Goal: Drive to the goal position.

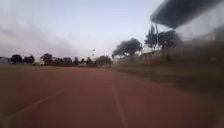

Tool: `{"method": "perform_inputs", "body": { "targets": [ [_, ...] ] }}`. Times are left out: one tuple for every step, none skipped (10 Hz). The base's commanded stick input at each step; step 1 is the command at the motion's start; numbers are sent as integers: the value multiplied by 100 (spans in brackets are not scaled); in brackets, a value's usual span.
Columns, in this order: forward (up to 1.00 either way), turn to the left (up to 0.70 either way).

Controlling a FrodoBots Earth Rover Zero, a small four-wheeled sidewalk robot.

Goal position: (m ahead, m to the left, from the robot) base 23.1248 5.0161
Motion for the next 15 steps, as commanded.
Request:
{"method": "perform_inputs", "body": {
  "targets": [
    [70, 0],
    [70, 0],
    [70, 0],
    [70, 0],
    [70, 0],
    [70, 0],
    [70, 0],
    [70, 0],
    [70, 0],
    [70, 0],
    [70, 0],
    [70, 0],
    [70, 0],
    [70, 0],
    [70, 0]
  ]
}}
